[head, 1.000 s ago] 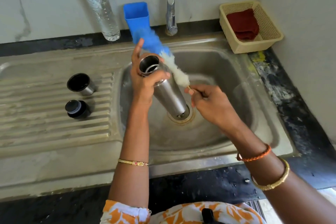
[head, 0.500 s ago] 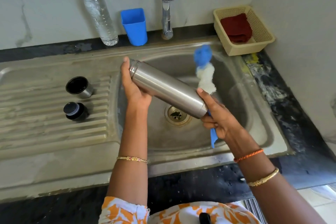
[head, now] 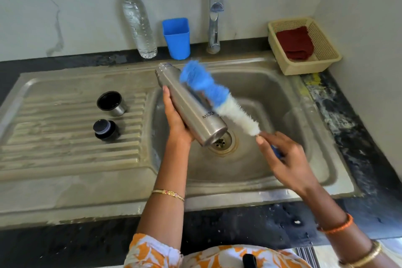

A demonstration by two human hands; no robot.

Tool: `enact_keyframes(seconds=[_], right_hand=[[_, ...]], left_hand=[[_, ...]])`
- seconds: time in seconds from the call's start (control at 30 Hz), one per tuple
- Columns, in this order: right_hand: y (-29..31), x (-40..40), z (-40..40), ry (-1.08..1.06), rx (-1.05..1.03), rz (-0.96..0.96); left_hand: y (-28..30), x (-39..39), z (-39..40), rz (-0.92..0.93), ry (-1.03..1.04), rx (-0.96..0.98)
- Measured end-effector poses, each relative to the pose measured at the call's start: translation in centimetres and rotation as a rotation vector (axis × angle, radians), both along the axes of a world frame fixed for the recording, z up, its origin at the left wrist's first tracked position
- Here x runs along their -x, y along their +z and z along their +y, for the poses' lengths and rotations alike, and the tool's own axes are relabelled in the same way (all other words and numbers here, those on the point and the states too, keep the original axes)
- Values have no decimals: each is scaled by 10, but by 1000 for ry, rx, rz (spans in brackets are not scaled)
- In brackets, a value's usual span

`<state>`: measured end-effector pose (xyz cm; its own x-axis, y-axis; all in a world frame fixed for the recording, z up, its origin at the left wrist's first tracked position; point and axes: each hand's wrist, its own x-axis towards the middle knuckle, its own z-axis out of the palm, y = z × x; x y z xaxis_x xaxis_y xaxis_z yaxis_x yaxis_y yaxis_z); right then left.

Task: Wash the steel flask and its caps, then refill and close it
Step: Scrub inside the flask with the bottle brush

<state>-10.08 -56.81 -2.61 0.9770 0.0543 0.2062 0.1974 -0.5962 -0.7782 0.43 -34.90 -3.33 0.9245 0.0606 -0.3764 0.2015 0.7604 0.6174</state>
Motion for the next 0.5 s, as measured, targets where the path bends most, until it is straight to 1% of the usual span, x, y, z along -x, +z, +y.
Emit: enact_keyframes(seconds=[0.07, 0.13, 0.2, 0.27, 0.3, 0.33, 0.4, 0.47, 0.5], right_hand=[[-7, 1, -3, 75, 16, -27], [-12, -12, -1, 124, 47, -75], [-14, -39, 1, 116, 72, -139], [-10, -75, 1, 59, 100, -183], [-5, -92, 0, 28, 126, -171], [-1, -104, -1, 17, 163, -165], [5, -109, -1, 73, 212, -221], [5, -91, 2, 181, 214, -270], [2, -78, 4, 230, 226, -275]], left_hand=[[-5, 0, 7, -38, -46, 9], [-13, 6, 9, -61, -182, 72], [-16, 17, 6, -83, -404, 173], [-18, 24, 5, -72, -532, 154], [-16, 26, 5, -80, -565, 139], [-14, 26, 7, -82, -578, 129], [-9, 22, 9, -75, -580, 91], [-8, 19, 14, -48, -541, 70], [-14, 16, 21, -10, -486, 70]])
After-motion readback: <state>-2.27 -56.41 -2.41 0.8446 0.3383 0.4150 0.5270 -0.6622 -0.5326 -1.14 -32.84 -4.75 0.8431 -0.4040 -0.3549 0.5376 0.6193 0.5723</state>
